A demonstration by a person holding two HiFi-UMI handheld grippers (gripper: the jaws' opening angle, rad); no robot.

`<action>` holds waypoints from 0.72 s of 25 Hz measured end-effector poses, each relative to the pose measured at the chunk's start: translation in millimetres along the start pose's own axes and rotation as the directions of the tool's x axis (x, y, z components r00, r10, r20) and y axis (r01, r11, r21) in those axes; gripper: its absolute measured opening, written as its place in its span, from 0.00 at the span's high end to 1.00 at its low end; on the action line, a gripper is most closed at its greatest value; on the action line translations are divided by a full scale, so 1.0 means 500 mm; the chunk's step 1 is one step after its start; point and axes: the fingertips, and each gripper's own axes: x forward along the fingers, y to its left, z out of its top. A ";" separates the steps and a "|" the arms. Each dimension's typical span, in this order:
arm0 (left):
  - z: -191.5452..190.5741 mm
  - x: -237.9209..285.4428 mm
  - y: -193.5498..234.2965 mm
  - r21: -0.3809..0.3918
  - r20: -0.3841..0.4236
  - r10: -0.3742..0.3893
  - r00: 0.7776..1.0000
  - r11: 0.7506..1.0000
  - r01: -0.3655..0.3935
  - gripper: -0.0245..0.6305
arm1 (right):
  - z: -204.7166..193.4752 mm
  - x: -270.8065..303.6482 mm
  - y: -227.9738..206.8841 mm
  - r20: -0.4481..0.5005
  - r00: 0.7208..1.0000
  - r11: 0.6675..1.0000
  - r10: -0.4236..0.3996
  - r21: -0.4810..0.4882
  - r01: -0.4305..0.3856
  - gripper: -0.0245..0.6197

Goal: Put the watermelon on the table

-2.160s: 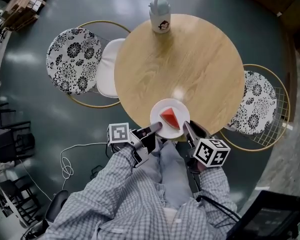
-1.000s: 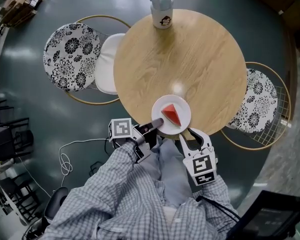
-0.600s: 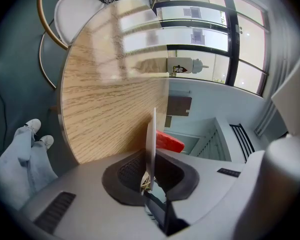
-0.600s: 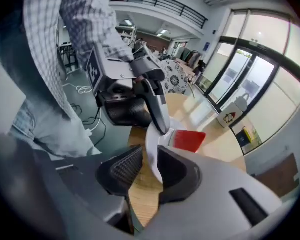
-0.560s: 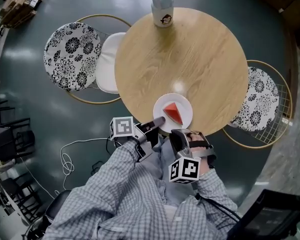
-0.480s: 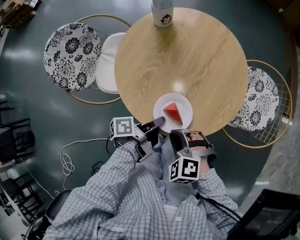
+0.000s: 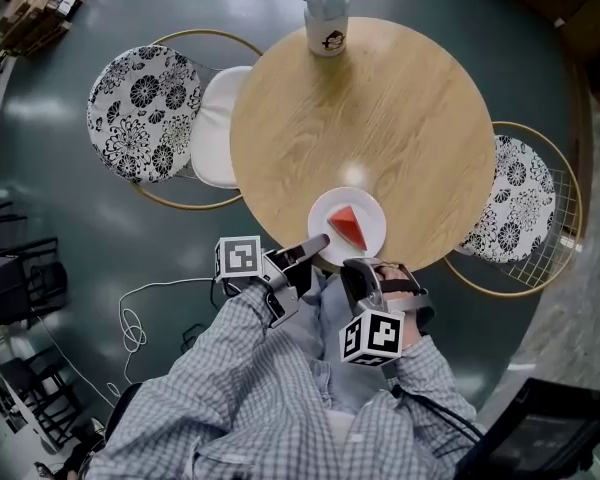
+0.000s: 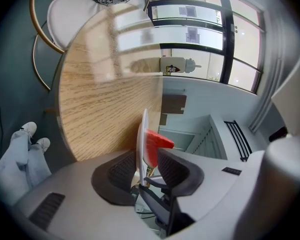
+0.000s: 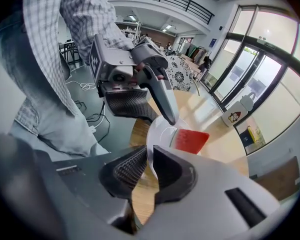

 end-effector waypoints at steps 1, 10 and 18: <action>-0.001 -0.010 0.002 0.001 0.000 0.001 1.000 1.000 -0.001 0.78 | 0.000 0.001 0.001 -0.002 1.000 1.000 0.002 -0.001 -0.002 0.89; -0.018 -0.086 0.015 -0.059 0.073 -0.027 0.997 0.998 0.031 0.78 | 0.000 0.030 0.016 -0.006 0.999 0.999 0.048 0.013 -0.047 0.89; -0.030 -0.100 0.004 -0.037 0.080 -0.052 0.995 0.998 0.055 0.78 | 0.001 0.046 0.022 0.026 0.998 0.993 0.058 0.104 -0.060 0.89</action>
